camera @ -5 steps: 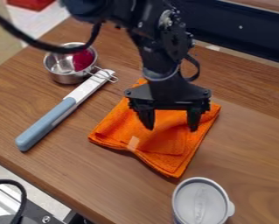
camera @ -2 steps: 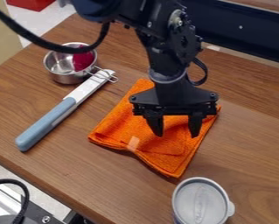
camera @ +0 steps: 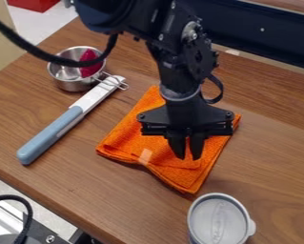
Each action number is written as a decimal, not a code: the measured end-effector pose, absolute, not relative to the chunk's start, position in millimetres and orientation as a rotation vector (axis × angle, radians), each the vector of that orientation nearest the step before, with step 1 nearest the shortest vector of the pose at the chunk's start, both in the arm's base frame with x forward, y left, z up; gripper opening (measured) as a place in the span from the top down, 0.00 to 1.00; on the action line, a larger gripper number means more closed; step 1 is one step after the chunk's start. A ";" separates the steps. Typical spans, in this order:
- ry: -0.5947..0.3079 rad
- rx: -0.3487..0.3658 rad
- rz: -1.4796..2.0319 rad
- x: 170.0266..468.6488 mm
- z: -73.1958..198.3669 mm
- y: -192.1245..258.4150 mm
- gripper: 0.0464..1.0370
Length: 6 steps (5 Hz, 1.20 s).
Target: Put the cervette on the table
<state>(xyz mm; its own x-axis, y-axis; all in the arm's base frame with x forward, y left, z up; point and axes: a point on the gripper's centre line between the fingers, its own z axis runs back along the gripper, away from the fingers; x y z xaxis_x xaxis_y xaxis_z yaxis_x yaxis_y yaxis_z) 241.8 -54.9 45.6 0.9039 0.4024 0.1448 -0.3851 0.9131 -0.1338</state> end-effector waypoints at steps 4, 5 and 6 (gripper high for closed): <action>-0.185 -0.004 0.441 240.4 10.4 -43.6 0.99; -0.187 0.019 0.473 244.6 3.5 -35.0 0.99; -0.220 0.029 0.463 255.3 2.3 -31.7 0.99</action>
